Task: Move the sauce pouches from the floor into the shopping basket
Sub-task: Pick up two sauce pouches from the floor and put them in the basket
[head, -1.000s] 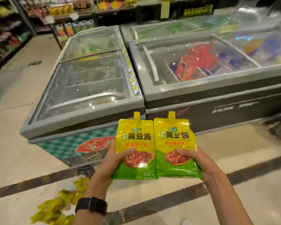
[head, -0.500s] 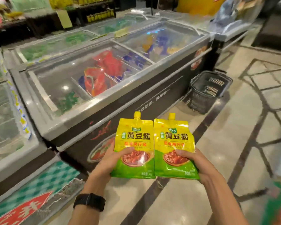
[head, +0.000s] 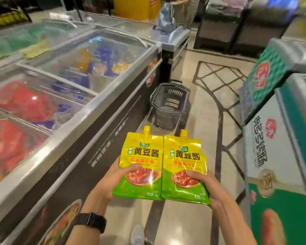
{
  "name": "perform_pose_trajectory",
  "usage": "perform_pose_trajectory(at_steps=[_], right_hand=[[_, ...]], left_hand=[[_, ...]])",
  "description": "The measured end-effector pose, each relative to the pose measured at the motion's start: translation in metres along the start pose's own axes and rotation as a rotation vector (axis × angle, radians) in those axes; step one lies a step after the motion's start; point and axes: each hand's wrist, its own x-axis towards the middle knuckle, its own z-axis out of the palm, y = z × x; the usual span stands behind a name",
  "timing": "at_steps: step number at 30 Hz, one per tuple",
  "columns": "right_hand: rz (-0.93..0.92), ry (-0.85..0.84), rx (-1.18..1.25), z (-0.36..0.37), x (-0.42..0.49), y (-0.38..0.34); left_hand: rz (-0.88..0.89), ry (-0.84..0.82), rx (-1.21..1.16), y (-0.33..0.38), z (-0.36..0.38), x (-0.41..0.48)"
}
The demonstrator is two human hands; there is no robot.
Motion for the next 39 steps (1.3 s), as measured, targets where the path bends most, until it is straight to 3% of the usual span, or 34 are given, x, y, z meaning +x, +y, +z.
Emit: perform_pose_trajectory(at_steps=[5, 12, 23, 30, 39], right_hand=[[-0.042, 0.097, 0.063, -0.014, 0.056, -0.049], [-0.031, 0.18, 0.134, -0.058, 0.152, -0.1], [0.05, 0.153, 0.169, -0.124, 0.309, -0.206], [0.09, 0.173, 0.16, -0.135, 0.42, -0.255], [0.132, 0.361, 0.112, -0.141, 0.62, -0.306]], left_hand=[[-0.035, -0.131, 0.019, 0.05, 0.023, 0.092], [-0.056, -0.188, 0.151, 0.095, 0.064, 0.222], [-0.111, -0.189, 0.094, 0.172, 0.134, 0.38], [-0.129, -0.162, 0.124, 0.21, 0.132, 0.497], [-0.242, -0.114, 0.146, 0.247, 0.098, 0.726]])
